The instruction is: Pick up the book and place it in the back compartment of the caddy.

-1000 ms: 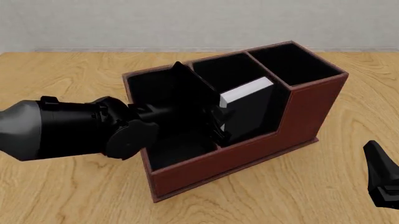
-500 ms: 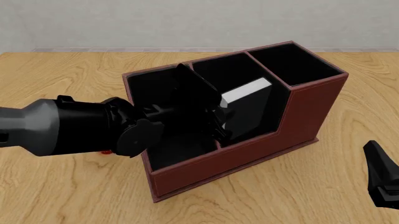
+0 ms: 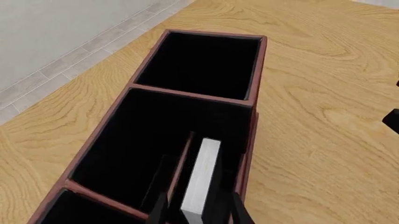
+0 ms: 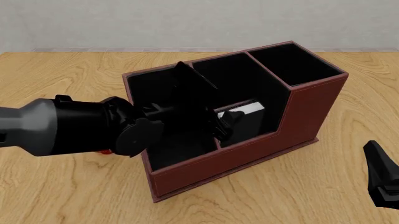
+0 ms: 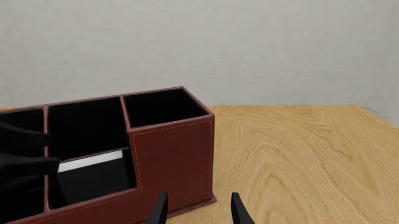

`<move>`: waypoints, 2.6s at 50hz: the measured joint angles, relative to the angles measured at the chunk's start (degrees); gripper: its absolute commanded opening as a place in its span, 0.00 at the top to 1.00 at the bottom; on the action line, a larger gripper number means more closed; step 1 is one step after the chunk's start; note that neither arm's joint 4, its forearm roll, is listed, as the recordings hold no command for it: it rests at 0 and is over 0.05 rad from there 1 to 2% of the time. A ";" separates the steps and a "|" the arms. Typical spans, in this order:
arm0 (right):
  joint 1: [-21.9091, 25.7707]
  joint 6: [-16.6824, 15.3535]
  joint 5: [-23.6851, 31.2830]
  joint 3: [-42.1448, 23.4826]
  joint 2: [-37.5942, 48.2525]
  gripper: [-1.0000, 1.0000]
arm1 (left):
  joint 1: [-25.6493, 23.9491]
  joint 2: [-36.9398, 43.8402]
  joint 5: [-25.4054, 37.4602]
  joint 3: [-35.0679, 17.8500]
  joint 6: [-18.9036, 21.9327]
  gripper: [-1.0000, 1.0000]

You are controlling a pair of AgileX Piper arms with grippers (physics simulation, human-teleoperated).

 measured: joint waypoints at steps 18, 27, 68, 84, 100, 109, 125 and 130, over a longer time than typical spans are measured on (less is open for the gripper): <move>0.00 0.00 0.00 0.00 0.00 0.00 | -0.60 -2.52 0.53 2.14 -0.11 0.00; 0.00 0.00 0.00 0.00 0.00 0.00 | -0.84 -4.41 1.25 3.39 0.15 0.00; 0.00 0.00 0.00 0.00 0.00 0.00 | -0.32 -13.09 1.52 10.77 1.44 0.00; 0.00 0.00 0.00 0.00 0.01 0.00 | -0.03 -17.66 2.14 14.39 1.35 0.00; 0.00 0.00 0.00 0.00 0.01 0.00 | -0.24 -23.94 4.80 16.95 1.19 0.00; 0.00 0.00 0.00 0.00 0.00 0.00 | 0.16 -28.16 6.37 18.80 0.96 0.00; 0.00 0.00 0.00 0.00 0.00 0.00 | 1.69 -35.89 9.94 21.37 0.63 0.00; 0.00 0.00 0.00 0.00 0.01 0.00 | 2.37 -38.37 11.33 21.86 0.63 0.00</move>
